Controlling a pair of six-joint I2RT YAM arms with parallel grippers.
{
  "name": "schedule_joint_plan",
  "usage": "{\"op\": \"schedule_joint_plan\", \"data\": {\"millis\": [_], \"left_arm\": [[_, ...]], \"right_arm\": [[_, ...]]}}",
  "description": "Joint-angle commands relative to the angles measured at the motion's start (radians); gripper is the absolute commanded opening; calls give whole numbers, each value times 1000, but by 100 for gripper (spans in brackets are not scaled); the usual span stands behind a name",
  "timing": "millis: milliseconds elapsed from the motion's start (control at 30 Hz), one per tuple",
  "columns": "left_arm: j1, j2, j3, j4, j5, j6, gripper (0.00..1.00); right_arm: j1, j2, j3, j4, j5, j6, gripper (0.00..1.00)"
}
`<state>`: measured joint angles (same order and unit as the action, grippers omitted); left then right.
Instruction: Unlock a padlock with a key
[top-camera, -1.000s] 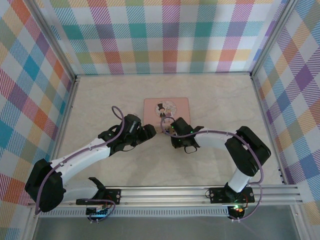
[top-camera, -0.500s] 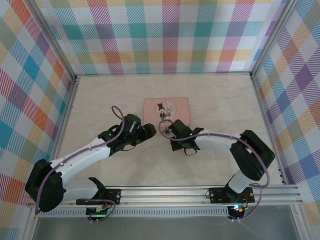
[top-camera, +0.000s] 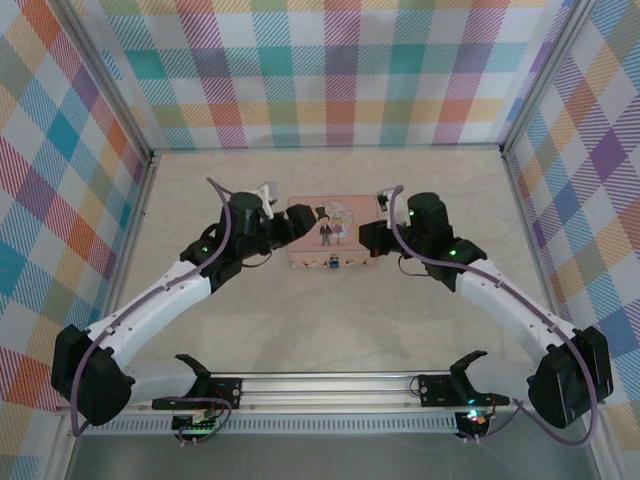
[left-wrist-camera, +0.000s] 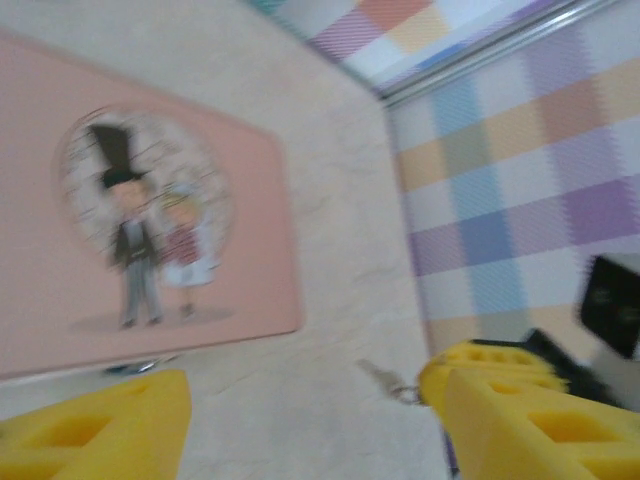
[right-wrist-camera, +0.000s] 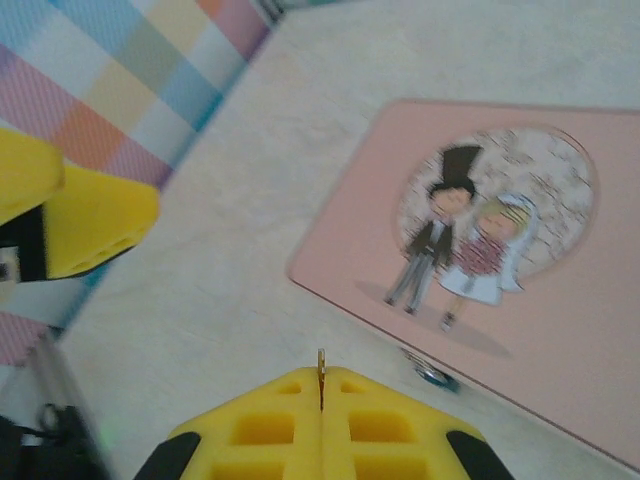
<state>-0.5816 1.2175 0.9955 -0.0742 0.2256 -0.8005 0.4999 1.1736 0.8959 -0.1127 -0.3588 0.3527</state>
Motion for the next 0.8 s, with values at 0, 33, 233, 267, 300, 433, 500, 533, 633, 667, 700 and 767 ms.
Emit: {"op": "schedule_joint_plan", "data": {"millis": [0,33,233,267,300,433,500,533,633,667,700,767], "left_arm": [[18,40,58,165,170,5,64],[19,55,71,194,200,-2,62],[19,107,113,306,301,-43,55],[18,112,116,314,310,-45,54],[19,115,117,324,319,-49,53],[13,122,109,367,357,-61,49],[8,120,105,384,372,-63,49],[6,119,102,394,379,-64,49],[1,113,97,417,397,-65,47],[-1,112,97,422,401,-64,47],[-1,111,96,428,408,-63,46],[-6,109,97,437,421,-58,46]], "right_arm": [[-36,-26,40,119,-216,47,0],[-49,-27,45,139,-243,62,0],[-106,-25,43,316,-406,172,0],[-110,-24,43,340,-430,184,0],[-112,-22,44,356,-449,191,0],[-119,-9,53,411,-525,216,0],[-119,-7,60,431,-577,215,0],[-120,-5,63,437,-602,211,0],[-120,-2,79,436,-673,199,0],[-120,-3,85,422,-686,188,0],[-119,-5,91,409,-692,175,0],[-120,-5,103,377,-712,152,0]]}}
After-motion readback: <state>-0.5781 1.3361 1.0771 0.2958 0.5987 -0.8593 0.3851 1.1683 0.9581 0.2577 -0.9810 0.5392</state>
